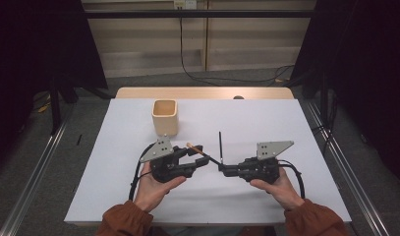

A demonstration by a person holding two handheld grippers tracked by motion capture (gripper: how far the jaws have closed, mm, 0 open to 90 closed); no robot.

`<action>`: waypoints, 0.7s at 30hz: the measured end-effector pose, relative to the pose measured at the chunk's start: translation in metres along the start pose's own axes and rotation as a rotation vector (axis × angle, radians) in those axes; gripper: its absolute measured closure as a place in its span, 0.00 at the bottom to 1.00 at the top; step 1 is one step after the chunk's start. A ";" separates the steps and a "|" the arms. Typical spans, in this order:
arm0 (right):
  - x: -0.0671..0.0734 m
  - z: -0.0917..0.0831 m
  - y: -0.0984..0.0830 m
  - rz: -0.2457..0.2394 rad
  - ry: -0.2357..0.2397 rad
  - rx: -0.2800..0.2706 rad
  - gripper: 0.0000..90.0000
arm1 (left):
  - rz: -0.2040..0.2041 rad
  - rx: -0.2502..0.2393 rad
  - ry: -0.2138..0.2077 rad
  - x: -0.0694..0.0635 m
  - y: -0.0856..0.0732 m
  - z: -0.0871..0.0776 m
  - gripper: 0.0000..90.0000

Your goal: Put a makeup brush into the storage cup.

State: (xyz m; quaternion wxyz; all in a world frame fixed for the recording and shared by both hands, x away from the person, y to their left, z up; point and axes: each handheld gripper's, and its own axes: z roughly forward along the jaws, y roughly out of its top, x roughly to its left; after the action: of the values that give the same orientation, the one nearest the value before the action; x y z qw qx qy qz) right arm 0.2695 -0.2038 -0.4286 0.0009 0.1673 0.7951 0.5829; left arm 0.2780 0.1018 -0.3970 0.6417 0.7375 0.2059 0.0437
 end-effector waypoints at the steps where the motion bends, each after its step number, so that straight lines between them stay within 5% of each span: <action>1: 0.000 0.000 0.000 0.002 0.002 -0.002 0.95 | -0.010 0.003 0.000 0.000 0.000 0.000 0.68; 21: 0.001 0.003 -0.002 -0.013 -0.004 0.022 0.95 | -0.080 -0.010 -0.096 0.000 0.009 0.005 0.86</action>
State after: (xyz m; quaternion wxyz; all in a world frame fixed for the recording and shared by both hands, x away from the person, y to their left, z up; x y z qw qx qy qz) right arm 0.2684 -0.2009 -0.4317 0.0043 0.1632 0.8025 0.5739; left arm 0.2816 0.0967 -0.3893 0.6559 0.7267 0.2038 -0.0163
